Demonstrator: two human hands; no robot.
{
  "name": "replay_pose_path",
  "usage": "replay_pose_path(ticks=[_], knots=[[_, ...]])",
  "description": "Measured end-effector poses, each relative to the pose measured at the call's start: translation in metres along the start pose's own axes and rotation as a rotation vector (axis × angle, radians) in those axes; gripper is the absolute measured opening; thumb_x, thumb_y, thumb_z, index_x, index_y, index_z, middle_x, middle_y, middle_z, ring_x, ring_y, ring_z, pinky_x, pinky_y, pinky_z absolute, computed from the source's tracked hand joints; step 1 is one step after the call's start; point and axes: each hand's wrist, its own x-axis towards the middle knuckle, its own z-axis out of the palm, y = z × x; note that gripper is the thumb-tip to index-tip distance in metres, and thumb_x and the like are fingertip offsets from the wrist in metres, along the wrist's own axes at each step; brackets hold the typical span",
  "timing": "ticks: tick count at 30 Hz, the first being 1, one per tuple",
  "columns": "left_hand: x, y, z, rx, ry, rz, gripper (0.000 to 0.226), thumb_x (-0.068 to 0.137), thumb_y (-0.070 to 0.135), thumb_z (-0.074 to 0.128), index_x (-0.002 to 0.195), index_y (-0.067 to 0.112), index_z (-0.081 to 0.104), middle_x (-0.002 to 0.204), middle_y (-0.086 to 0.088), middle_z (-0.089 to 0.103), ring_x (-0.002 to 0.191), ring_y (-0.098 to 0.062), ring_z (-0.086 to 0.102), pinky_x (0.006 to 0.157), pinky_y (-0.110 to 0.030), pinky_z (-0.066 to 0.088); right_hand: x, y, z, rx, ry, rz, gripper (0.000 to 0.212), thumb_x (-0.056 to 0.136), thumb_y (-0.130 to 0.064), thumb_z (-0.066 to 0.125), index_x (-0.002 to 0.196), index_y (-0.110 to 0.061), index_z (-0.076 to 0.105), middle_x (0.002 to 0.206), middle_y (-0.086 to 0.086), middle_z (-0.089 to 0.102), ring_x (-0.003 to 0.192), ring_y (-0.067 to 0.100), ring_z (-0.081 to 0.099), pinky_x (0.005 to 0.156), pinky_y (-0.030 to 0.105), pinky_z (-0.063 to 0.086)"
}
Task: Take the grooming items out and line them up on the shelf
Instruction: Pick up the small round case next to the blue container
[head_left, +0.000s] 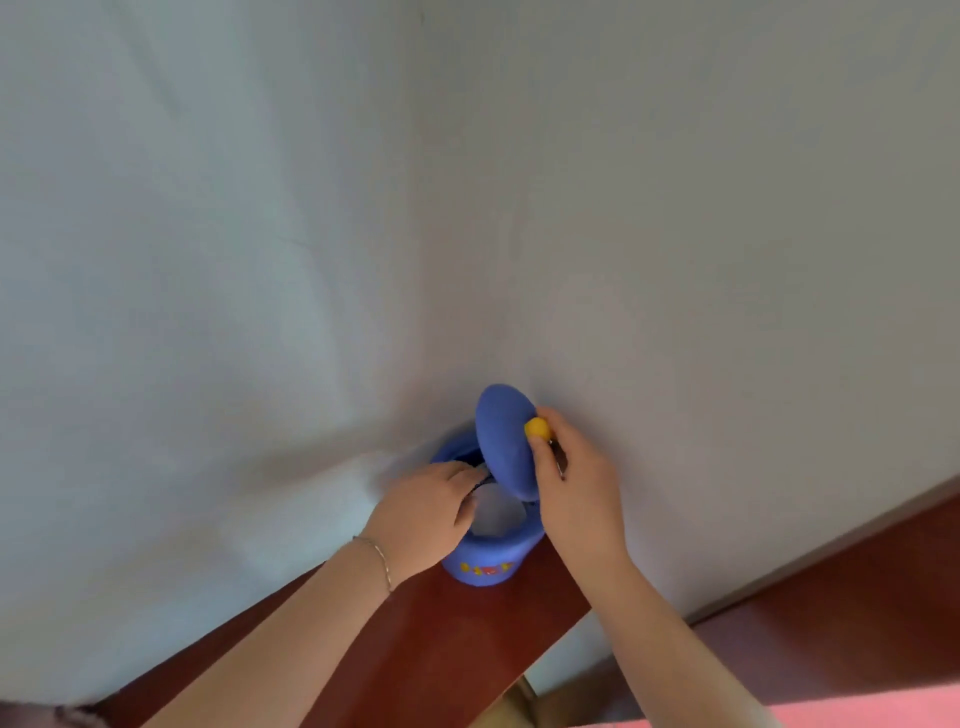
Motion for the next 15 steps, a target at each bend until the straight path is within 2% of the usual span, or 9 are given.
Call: replay_pose_path(ticks=[2,3,5,7,12,15], knots=[[0.02,0.01,0.007,-0.039,-0.115,0.008,0.049,0.088,0.033,0.024,0.12,0.014,0.057,0.109,-0.006,0.065,0.095,-0.027,0.06,0.072,-0.034,0.047,-0.003,0.001,-0.004,0.026,0.005,0.034,0.032,0.096,-0.032,0.046,0.123,-0.02,0.059,0.112,-0.007,0.067,0.1,0.009,0.061,0.082,0.023,0.047],[0.03,0.013,0.014,-0.024,-0.189,-0.031,0.043,0.093,0.028,0.027,0.122,0.011,0.054,0.114,-0.01,0.062,0.1,-0.028,0.057,0.078,-0.037,0.045,-0.003,0.001,-0.006,0.031,0.009,0.047,0.032,0.096,-0.032,0.047,0.123,-0.021,0.059,0.113,-0.009,0.067,0.101,0.008,0.061,0.084,0.024,0.047],[0.046,0.018,0.022,-0.04,-0.326,-0.155,0.031,0.095,0.016,0.036,0.117,0.005,0.054,0.115,-0.013,0.061,0.104,-0.028,0.056,0.086,-0.038,0.044,-0.004,0.004,-0.01,0.041,0.018,0.071,0.031,0.096,-0.031,0.048,0.122,-0.021,0.06,0.113,-0.009,0.066,0.102,0.008,0.06,0.085,0.022,0.046],[0.056,0.02,0.032,-0.047,-0.387,-0.248,0.028,0.094,0.012,0.038,0.116,0.005,0.055,0.116,-0.013,0.061,0.106,-0.028,0.055,0.091,-0.038,0.045,-0.006,0.007,-0.013,0.057,0.019,0.095,0.03,0.096,-0.03,0.049,0.121,-0.021,0.06,0.113,-0.009,0.066,0.103,0.007,0.06,0.085,0.02,0.045],[0.068,0.025,0.043,-0.039,-0.427,-0.334,0.033,0.096,0.019,0.035,0.121,0.01,0.054,0.124,-0.011,0.056,0.115,-0.027,0.049,0.099,-0.038,0.039,-0.015,0.012,-0.018,0.083,-0.006,0.131,0.03,0.095,-0.031,0.049,0.123,-0.023,0.059,0.111,-0.013,0.066,0.101,0.004,0.059,0.085,0.016,0.044],[0.068,0.025,0.044,-0.08,-0.385,-0.345,0.03,0.096,0.02,0.036,0.113,0.011,0.058,0.118,-0.011,0.059,0.11,-0.027,0.051,0.096,-0.038,0.041,-0.017,0.013,-0.02,0.082,-0.01,0.143,0.031,0.095,-0.033,0.048,0.123,-0.025,0.058,0.111,-0.015,0.065,0.102,0.003,0.059,0.086,0.017,0.044]])
